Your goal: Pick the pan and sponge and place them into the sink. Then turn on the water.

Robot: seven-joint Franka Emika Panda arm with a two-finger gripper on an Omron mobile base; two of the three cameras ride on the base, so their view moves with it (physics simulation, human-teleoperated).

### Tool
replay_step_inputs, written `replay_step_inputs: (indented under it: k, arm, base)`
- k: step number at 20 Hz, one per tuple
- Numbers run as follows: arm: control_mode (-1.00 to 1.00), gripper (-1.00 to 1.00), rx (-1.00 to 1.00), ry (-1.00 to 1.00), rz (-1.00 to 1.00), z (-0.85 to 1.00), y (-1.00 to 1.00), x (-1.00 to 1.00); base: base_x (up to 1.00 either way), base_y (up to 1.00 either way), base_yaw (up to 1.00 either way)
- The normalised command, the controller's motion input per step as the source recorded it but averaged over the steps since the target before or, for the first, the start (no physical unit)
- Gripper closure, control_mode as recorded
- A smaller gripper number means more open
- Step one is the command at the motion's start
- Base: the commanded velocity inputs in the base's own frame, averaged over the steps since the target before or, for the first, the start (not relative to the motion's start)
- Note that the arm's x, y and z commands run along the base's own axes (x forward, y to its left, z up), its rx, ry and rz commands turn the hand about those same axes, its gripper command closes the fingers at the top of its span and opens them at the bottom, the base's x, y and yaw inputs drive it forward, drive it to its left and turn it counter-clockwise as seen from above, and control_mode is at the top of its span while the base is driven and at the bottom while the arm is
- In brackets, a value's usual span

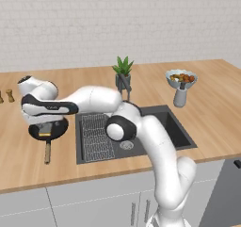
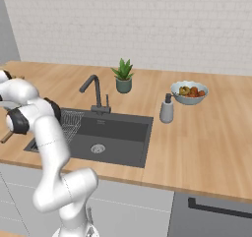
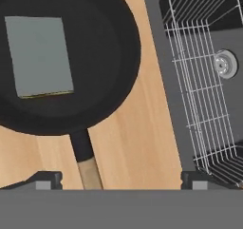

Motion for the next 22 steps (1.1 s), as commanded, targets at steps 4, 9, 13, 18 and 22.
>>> replay_step_inputs:
  k: [4, 9, 13, 18, 22]
  arm:
    - [-1.0, -1.0, 0.0, 0.0, -0.11, -0.31, -0.19, -0.54]
    - [-1.0, -1.0, 0.06, 0.0, -0.09, 0.0, -0.14, -0.59]
    - [-1.0, -1.0, 0.07, 0.0, -0.08, 0.0, -0.27, -0.57]
    - [-1.0, -1.0, 0.02, 0.0, -0.04, -0.01, -0.07, -0.25]
    - [-1.0, -1.0, 0.03, 0.0, 0.0, 0.0, 0.0, -0.18]
  base:
    - [0.0, 0.0, 0.0]
    - [0.0, 0.0, 0.0]
    - [0.0, 0.0, 0.0]
    - [0.0, 0.0, 0.0]
    - [0.0, 0.0, 0.0]
